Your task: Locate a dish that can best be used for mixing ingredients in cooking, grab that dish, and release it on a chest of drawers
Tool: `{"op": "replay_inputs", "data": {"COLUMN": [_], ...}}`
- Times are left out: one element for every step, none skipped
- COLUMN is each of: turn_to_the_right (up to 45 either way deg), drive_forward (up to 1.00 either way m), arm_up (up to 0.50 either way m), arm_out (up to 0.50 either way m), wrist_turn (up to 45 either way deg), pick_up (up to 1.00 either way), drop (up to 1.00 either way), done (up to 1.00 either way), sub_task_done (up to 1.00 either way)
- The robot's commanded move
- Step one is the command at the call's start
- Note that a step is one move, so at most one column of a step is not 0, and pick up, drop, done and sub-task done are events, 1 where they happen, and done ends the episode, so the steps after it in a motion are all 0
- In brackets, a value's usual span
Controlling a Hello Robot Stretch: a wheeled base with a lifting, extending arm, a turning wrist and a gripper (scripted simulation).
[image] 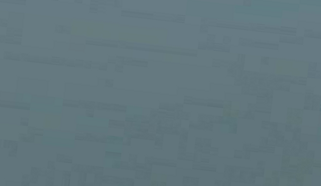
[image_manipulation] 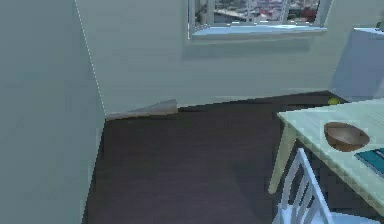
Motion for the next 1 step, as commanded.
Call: {"op": "replay_inputs", "data": {"turn_to_the_right": [-6.0], "drive_forward": [0.0], "arm_up": [0.0], "arm_out": [0.0], "wrist_turn": [0.0], "pick_up": [0.0], "drop": [0.0], "done": [0.0], "sub_task_done": [0.0]}}
